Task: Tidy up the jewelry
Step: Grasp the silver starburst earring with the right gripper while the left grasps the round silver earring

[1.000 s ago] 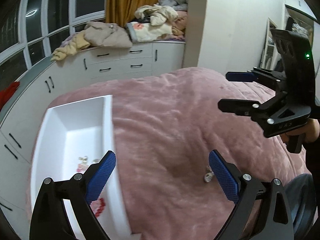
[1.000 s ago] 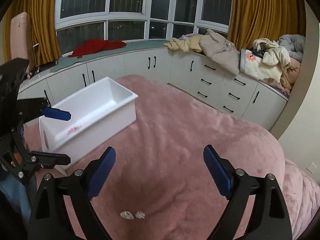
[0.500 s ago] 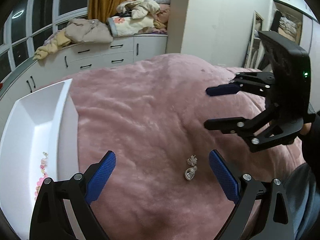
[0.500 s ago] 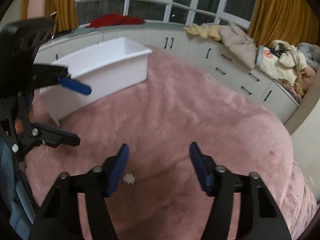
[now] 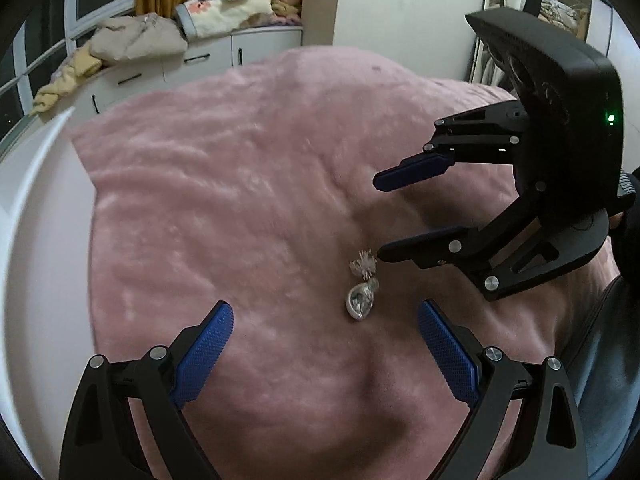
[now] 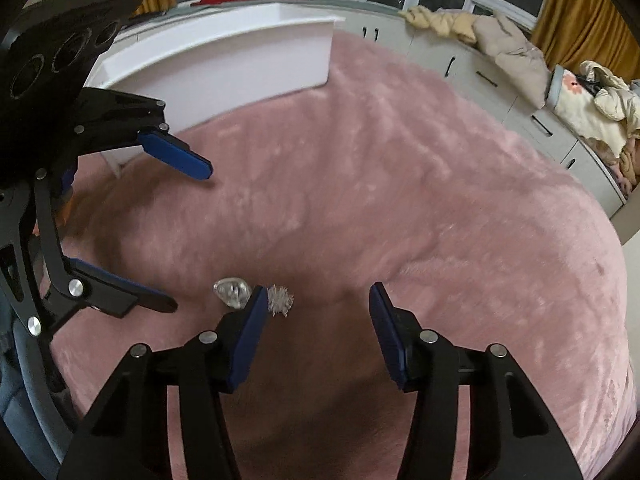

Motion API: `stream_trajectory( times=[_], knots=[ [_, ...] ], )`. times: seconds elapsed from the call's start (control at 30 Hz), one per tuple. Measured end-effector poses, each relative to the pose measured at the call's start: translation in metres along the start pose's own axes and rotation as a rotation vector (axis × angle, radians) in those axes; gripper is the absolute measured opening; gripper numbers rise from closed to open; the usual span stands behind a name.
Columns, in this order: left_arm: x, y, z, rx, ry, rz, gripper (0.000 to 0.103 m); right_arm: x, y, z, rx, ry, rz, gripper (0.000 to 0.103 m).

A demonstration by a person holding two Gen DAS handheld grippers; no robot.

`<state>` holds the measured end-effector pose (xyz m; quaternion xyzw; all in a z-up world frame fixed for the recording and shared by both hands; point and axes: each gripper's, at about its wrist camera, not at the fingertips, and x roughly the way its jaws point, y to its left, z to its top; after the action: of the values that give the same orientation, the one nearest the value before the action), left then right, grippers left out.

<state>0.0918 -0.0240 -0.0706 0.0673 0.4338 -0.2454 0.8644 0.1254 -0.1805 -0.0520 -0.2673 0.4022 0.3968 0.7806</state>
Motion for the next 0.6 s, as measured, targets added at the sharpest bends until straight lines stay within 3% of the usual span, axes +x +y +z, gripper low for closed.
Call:
stream_trajectory(
  times=[0.1, 0.17, 0.47, 0.6],
  knots=[
    [0.011, -0.001, -0.002, 0.005, 0.010, -0.001, 0.093, 0.008, 0.002, -0.002, -0.006, 0.017, 0.009, 0.051],
    [0.018, -0.001, -0.003, 0.016, 0.021, 0.003, 0.083, 0.010, 0.003, -0.003, -0.013, 0.023, 0.017, 0.051],
    [0.036, -0.002, -0.006, 0.031, 0.042, 0.027, 0.077, 0.023, 0.011, -0.005, -0.040, 0.050, 0.027, 0.046],
    [0.037, 0.000, -0.006, 0.031, 0.042, 0.027, 0.071, 0.027, 0.015, -0.003, -0.058, 0.052, 0.046, 0.034]
  ],
)
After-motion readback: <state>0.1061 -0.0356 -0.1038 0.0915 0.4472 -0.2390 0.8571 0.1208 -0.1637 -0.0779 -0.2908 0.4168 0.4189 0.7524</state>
